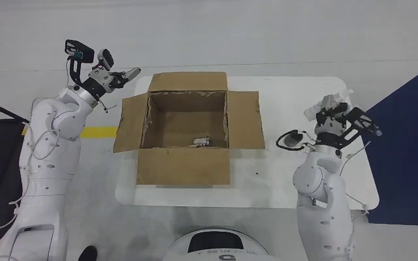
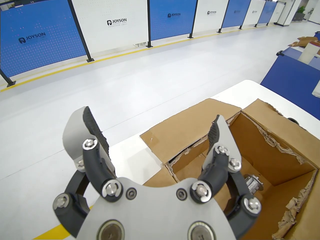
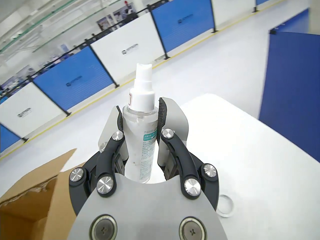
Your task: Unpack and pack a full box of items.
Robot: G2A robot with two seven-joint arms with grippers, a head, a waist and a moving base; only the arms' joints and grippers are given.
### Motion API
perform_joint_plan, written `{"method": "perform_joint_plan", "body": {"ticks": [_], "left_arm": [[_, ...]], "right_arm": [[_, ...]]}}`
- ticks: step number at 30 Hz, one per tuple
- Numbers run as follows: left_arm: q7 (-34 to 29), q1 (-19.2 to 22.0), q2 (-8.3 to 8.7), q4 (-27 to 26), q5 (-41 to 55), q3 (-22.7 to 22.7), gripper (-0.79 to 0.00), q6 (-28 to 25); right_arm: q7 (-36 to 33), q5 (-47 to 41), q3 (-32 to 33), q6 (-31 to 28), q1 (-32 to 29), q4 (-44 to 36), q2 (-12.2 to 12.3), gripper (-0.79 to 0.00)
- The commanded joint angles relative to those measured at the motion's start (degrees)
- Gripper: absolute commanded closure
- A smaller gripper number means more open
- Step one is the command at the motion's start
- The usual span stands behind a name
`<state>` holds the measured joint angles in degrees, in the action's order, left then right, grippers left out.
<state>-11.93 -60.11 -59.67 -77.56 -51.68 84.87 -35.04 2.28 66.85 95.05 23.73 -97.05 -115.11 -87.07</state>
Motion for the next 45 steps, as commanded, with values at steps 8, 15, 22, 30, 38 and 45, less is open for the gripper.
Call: {"method": "perform_joint_plan", "body": {"ticks": [8, 15, 22, 30, 38, 45], "left_arm": [[0.0, 0.0, 0.0, 0.0, 0.0, 0.0, -0.785, 0.0], [0.0, 0.0, 0.0, 0.0, 0.0, 0.0, -0.785, 0.0], [0.0, 0.0, 0.0, 0.0, 0.0, 0.0, -0.785, 0.0], [0.0, 0.0, 0.0, 0.0, 0.0, 0.0, -0.785, 0.0], [0.0, 0.0, 0.0, 0.0, 0.0, 0.0, -0.785, 0.0], [0.0, 0.0, 0.0, 0.0, 0.0, 0.0, -0.785, 0.0]], "right_arm": [[-15.52, 0.81, 11.57, 2.05, 5.99, 8.65, 1.51, 0.0], [-28.53, 5.6, 11.32, 0.69, 13.31, 17.99, 2.58, 0.0], [-36.77, 10.8, 8.97, -1.25, 18.69, 25.35, 3.29, 0.0], [-39.47, 11.53, 7.37, -2.87, 21.26, 30.34, 3.59, 0.0], [-40.46, 12.7, 6.53, -2.72, 24.3, 34.83, 3.93, 0.0], [-42.37, 14.65, 5.5, -1.5, 25.68, 36.62, 4.14, 0.0]]}}
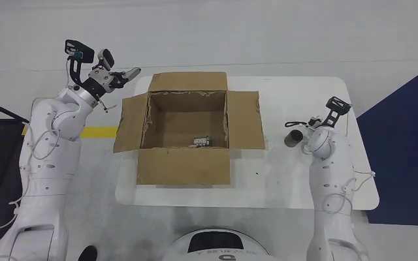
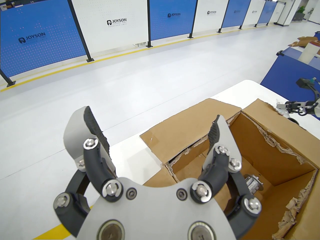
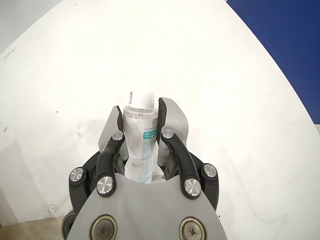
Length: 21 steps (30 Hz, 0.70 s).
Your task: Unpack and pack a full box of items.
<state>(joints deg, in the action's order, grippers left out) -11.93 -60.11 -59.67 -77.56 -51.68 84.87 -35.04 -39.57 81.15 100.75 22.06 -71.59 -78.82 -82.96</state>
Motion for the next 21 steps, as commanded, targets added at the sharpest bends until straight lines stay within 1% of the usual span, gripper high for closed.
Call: {"method": "perform_joint_plan", "body": {"ticks": [1, 2, 5, 6, 9, 15, 21], "left_arm": [[0.0, 0.0, 0.0, 0.0, 0.0, 0.0, -0.785, 0.0], [0.0, 0.0, 0.0, 0.0, 0.0, 0.0, -0.785, 0.0], [0.0, 0.0, 0.0, 0.0, 0.0, 0.0, -0.785, 0.0], [0.0, 0.0, 0.0, 0.0, 0.0, 0.0, -0.785, 0.0], [0.0, 0.0, 0.0, 0.0, 0.0, 0.0, -0.785, 0.0], [0.0, 0.0, 0.0, 0.0, 0.0, 0.0, -0.785, 0.0], [0.0, 0.0, 0.0, 0.0, 0.0, 0.0, -0.785, 0.0]], "right_arm": [[-0.99, 0.58, -0.33, 0.28, 0.41, 0.58, 0.06, 0.0], [-1.12, 0.79, -0.4, 0.55, 0.57, 0.66, 0.08, 0.0], [-1.22, 0.68, -0.91, 0.88, 0.62, 0.5, 0.06, -0.04], [-1.3, 0.69, -1.12, 1.05, 0.57, 0.37, 0.04, -0.071], [-1.59, 0.68, -1.6, 1.41, 0.43, 0.04, 0.02, -0.126], [-3.2, 1.66, -2.17, 2.25, 0.7, 0.36, 0.12, -0.206], [-3.72, 1.99, -2.52, 2.81, 0.61, -0.17, 0.18, -0.323]]}}
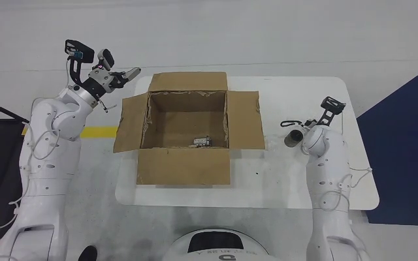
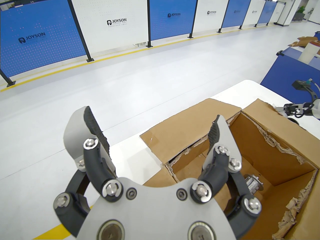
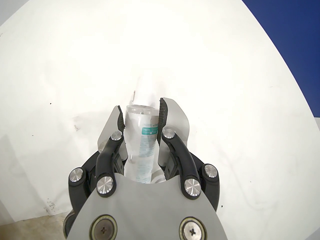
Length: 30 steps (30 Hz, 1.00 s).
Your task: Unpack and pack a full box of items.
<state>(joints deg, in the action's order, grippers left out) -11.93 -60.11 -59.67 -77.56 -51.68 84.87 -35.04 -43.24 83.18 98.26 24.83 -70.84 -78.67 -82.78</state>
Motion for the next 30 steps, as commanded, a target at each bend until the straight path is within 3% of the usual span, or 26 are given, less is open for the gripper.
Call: {"method": "perform_joint_plan", "body": {"ticks": [1, 14, 16, 17, 19, 21, 23, 30], "left_arm": [[0.0, 0.0, 0.0, 0.0, 0.0, 0.0, -0.785, 0.0], [0.0, 0.0, 0.0, 0.0, 0.0, 0.0, -0.785, 0.0], [0.0, 0.0, 0.0, 0.0, 0.0, 0.0, -0.785, 0.0], [0.0, 0.0, 0.0, 0.0, 0.0, 0.0, -0.785, 0.0], [0.0, 0.0, 0.0, 0.0, 0.0, 0.0, -0.785, 0.0], [0.0, 0.0, 0.0, 0.0, 0.0, 0.0, -0.785, 0.0], [0.0, 0.0, 0.0, 0.0, 0.0, 0.0, -0.785, 0.0], [0.0, 0.0, 0.0, 0.0, 0.0, 0.0, -0.785, 0.0]], "right_arm": [[-0.06, -0.04, -0.01, 0.09, -0.29, -0.6, 0.02, -0.329], [2.7, -2.54, 0.69, -0.91, -2.01, -3.38, 0.17, -0.348], [4.42, -4.13, 1.14, -0.95, -3.05, -6.12, 0.12, -0.379], [5.4, -5.64, 1.17, -1.4, -3.7, -8.46, 0.04, -0.474], [7.2, -8.1, 1.01, -2.05, -5.79, -13.26, -0.15, -0.502], [8.71, -11.27, 0.38, -3.71, -7.87, -18.56, -0.35, -0.477], [9.55, -14.32, -0.82, -6.63, -9.47, -23.25, -0.5, -0.391], [6.96, -25.5, -7.29, -21.33, -9.33, -30.09, -0.53, -0.382]]}}
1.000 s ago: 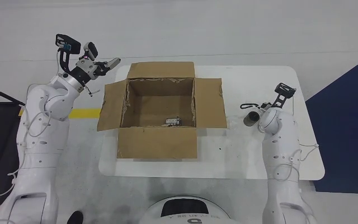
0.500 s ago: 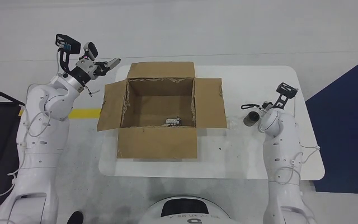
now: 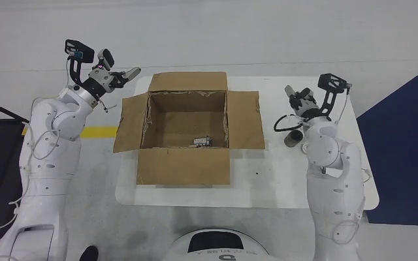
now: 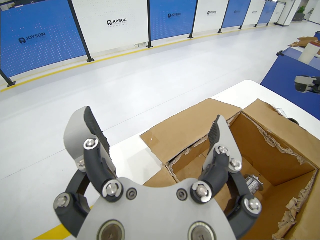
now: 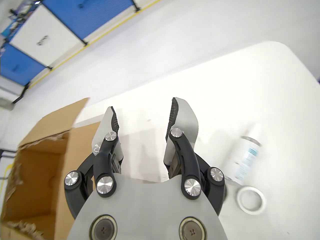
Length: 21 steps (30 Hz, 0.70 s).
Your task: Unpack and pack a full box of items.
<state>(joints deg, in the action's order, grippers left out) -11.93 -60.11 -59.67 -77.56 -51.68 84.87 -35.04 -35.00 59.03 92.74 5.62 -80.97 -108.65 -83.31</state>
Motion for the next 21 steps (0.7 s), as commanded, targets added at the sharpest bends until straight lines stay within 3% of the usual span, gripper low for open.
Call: {"method": "perform_joint_plan", "body": {"ticks": [1, 8, 10, 12, 13, 14, 21], "left_arm": [[0.0, 0.0, 0.0, 0.0, 0.0, 0.0, -0.785, 0.0], [0.0, 0.0, 0.0, 0.0, 0.0, 0.0, -0.785, 0.0], [0.0, 0.0, 0.0, 0.0, 0.0, 0.0, -0.785, 0.0], [0.0, 0.0, 0.0, 0.0, 0.0, 0.0, -0.785, 0.0], [0.0, 0.0, 0.0, 0.0, 0.0, 0.0, -0.785, 0.0], [0.0, 0.0, 0.0, 0.0, 0.0, 0.0, -0.785, 0.0], [0.0, 0.0, 0.0, 0.0, 0.0, 0.0, -0.785, 0.0]], "right_arm": [[-2.04, -1.75, -3.19, -2.96, 1.64, 0.08, -0.03, -0.385], [-7.81, -6.37, -13.45, -4.96, 9.29, 4.34, -0.61, -0.428], [-9.17, -8.61, -15.7, -5.88, 11.02, 5.39, -0.79, -0.471], [-11.35, -10.47, -17.67, -6.53, 12.9, 6.73, -0.92, -0.557], [-12.94, -11.22, -18.57, -6.54, 14.01, 7.64, -0.97, -0.73], [-14.51, -12.08, -19.15, -5.96, 15.35, 8.62, -1.03, -0.785], [-14.98, -12.28, -19.35, -5.69, 15.8, 8.94, -1.05, -0.785]]}}
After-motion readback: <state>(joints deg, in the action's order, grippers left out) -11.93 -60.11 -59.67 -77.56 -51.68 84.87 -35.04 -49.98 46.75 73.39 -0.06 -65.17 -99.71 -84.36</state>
